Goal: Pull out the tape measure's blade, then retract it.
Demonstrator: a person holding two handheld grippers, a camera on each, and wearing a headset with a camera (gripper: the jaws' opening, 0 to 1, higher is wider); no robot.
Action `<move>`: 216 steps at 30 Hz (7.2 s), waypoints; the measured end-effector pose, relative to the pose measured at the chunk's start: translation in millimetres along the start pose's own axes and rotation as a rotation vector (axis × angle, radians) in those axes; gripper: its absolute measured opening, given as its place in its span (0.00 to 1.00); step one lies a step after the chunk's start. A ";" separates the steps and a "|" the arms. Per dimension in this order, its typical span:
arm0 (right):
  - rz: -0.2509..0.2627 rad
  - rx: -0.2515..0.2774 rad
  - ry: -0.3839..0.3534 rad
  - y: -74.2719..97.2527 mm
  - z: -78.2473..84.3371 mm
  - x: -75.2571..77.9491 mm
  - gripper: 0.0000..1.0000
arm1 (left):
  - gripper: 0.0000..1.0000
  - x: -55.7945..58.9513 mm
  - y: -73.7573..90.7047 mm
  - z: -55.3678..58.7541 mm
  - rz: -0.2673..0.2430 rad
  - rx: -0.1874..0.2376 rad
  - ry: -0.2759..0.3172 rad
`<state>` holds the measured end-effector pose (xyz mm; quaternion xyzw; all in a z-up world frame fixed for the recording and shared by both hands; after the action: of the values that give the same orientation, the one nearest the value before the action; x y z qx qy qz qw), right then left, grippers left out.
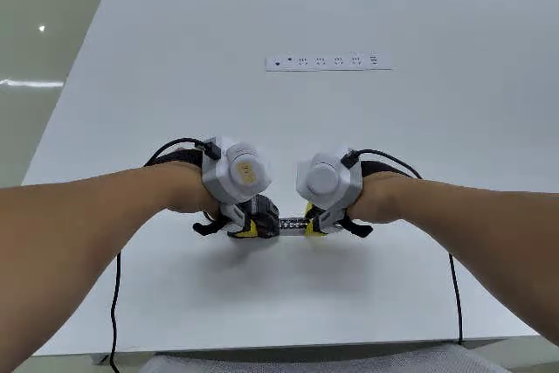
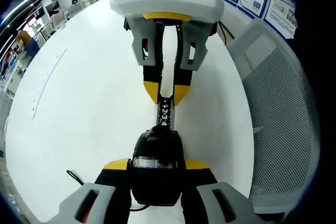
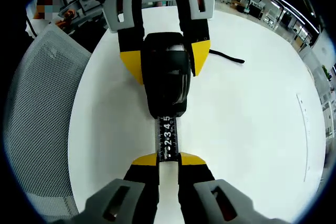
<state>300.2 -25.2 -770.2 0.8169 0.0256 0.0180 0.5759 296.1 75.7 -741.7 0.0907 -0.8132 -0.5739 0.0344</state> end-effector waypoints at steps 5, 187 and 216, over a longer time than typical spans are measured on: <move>0.000 -0.003 -0.006 1.4 3.7 0.0 0.12 | 0.34 0.6 -0.4 0.6 0.001 -0.001 0.004; 0.040 -0.058 -0.054 33.6 91.3 -1.7 0.12 | 0.35 1.1 -5.1 6.9 -0.021 -0.004 0.014; 0.041 -0.059 -0.068 37.3 104.2 -2.1 0.12 | 0.35 1.6 -4.7 6.8 -0.021 -0.009 0.017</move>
<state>305.0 -135.8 -770.1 0.8001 -0.0111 0.0029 0.5998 294.0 80.3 -748.6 0.1037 -0.8092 -0.5772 0.0356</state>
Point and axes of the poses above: the centre of the closed fingertips' face, and the gripper's own axes: y roughly backward along the fingers, x roughly to its right, z roughly out of its underside, the point moved 4 cm from there along y, roughly backward along the fingers, and after that the axes turned 4 degrees about -x, right-handed, at the moved point
